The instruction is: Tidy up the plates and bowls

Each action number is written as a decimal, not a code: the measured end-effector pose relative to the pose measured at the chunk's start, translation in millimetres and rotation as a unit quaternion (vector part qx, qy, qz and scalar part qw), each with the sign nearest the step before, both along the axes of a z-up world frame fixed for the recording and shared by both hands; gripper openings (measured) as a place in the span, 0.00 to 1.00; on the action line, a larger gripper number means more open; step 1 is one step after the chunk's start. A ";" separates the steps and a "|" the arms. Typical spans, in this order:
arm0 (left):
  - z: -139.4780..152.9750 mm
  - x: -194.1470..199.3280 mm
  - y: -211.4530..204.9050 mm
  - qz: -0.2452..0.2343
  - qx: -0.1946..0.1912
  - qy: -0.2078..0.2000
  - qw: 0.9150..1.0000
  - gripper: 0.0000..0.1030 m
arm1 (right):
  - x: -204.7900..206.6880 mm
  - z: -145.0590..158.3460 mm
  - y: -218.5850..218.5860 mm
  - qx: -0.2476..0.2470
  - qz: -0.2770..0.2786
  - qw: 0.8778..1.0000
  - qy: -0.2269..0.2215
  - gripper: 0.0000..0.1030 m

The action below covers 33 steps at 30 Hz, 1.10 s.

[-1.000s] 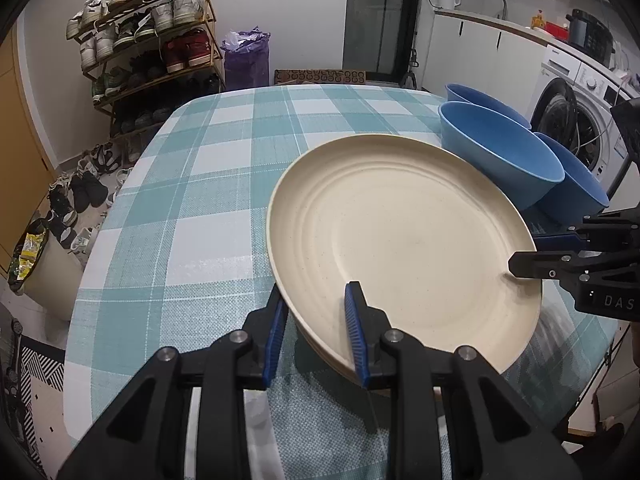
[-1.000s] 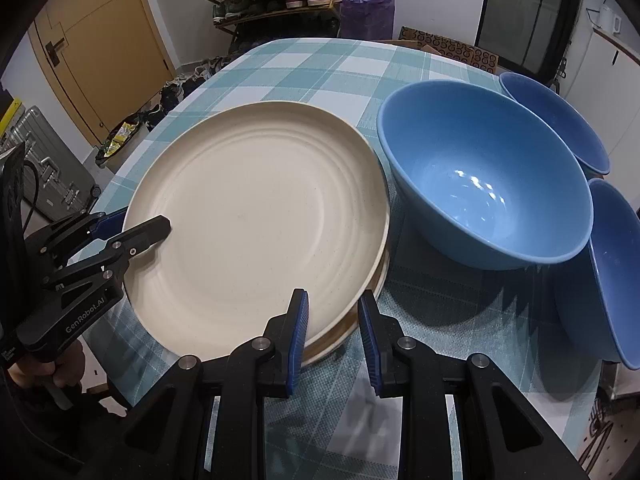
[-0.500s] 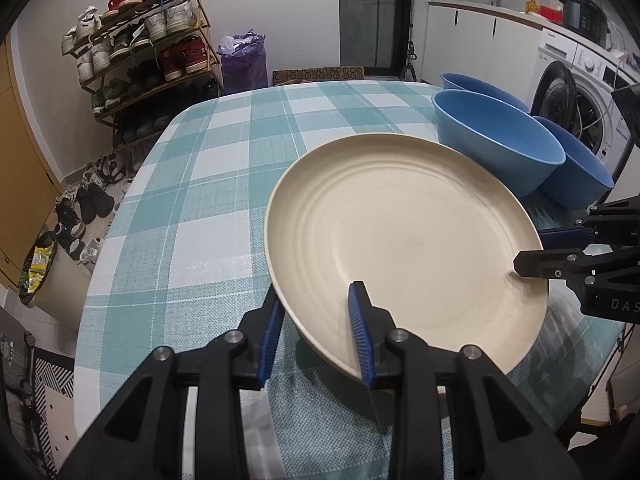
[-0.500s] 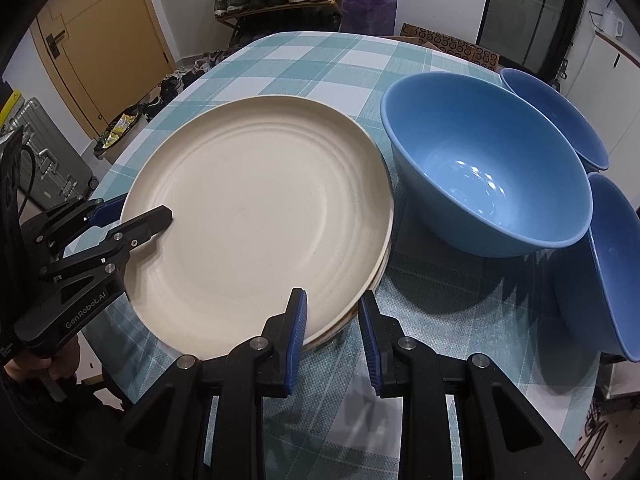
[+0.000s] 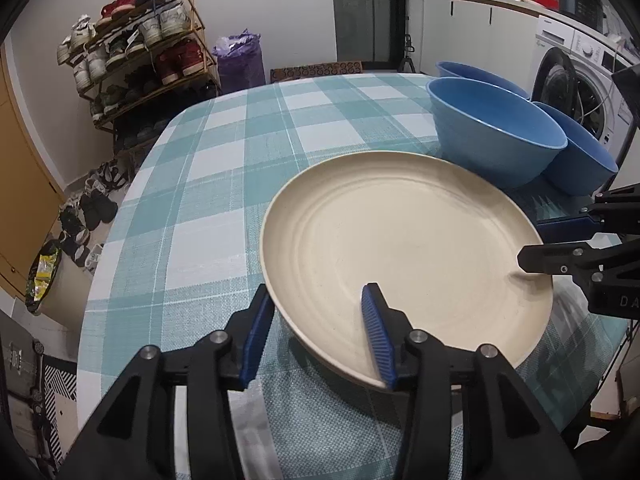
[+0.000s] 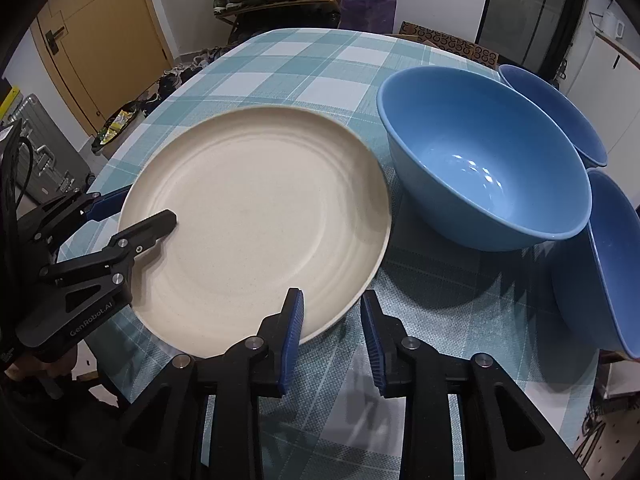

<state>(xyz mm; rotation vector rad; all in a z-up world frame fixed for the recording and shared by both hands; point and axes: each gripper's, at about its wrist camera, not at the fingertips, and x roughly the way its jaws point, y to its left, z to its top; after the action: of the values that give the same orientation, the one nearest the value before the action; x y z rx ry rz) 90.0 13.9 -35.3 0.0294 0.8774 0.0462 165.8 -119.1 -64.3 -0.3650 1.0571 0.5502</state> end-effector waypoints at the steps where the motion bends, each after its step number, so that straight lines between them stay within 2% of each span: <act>1: -1.6 0.9 1.4 0.000 -0.005 0.004 1.000 0.45 | -0.2 0.2 0.1 0.000 0.002 1.000 0.001 0.30; 9: -4.3 2.2 2.7 -0.003 -0.024 0.005 1.000 0.51 | -4.5 0.5 1.3 0.013 0.022 1.000 0.002 0.44; 13: -4.1 2.2 5.6 -0.001 -0.035 0.006 0.999 0.55 | -4.5 1.9 1.8 0.022 0.026 0.999 0.001 0.47; 14: -3.2 2.3 6.7 0.000 -0.038 0.004 0.999 0.58 | -4.7 3.1 1.9 0.025 0.027 0.999 0.001 0.51; 16: -0.5 2.2 9.1 0.003 -0.044 -0.001 0.999 0.75 | -5.1 5.5 1.1 0.030 0.028 0.999 -0.002 0.61; 17: 2.4 0.6 10.5 0.007 -0.047 -0.010 0.999 0.87 | -5.5 7.3 0.7 0.032 0.027 0.999 -0.004 0.69; 18: 5.0 -0.3 11.5 0.009 -0.050 -0.017 0.999 0.93 | -6.2 8.6 0.5 0.035 0.027 0.999 -0.006 0.74; 19: 6.5 -0.5 12.3 0.010 -0.052 -0.020 0.998 0.95 | -6.2 10.4 0.3 0.038 0.026 0.999 -0.009 0.80; 22: 11.9 -1.2 16.0 0.014 -0.064 -0.030 0.997 0.98 | -5.6 13.9 1.0 0.043 0.025 0.999 -0.013 0.83; 26: 18.0 -2.2 23.0 0.019 -0.092 -0.040 0.995 1.00 | -6.5 17.3 1.5 0.047 0.030 0.998 -0.019 0.95; 33: 31.5 -0.3 20.6 0.012 -0.093 -0.056 0.994 1.00 | -5.0 26.2 -5.3 0.060 0.018 0.998 -0.024 0.97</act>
<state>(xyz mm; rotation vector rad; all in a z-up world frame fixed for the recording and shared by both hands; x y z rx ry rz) 89.8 34.5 -3.8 -0.1558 0.7679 -0.0112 160.7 -124.4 -38.1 -0.2922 0.9673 0.6312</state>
